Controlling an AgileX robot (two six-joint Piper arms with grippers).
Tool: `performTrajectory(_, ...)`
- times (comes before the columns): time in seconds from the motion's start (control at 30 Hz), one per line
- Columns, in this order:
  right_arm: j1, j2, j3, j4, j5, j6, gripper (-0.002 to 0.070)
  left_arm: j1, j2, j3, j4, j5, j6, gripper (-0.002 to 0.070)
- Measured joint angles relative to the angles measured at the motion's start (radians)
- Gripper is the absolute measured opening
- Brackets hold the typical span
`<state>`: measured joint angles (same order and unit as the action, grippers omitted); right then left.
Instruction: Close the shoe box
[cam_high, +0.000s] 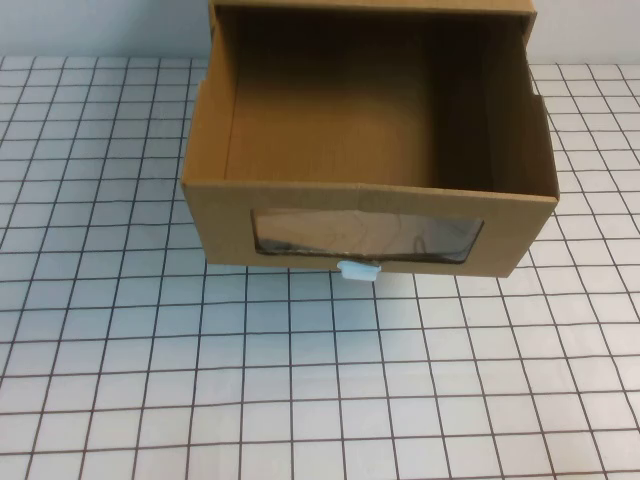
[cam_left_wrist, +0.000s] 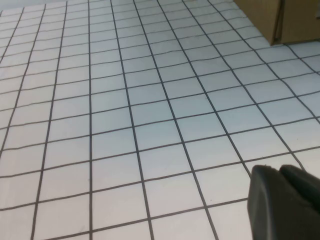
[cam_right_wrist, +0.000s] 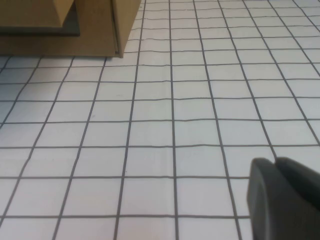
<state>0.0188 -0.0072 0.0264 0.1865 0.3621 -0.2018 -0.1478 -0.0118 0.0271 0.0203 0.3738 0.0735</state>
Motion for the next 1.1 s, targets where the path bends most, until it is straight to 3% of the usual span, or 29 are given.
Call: performTrajectory(1.1,0.0,0.0,0.0,0.0,0.0,0.0,-0.0014,0.0,0.0,0.0,0.002,-0.022,0.0,-0.0005)
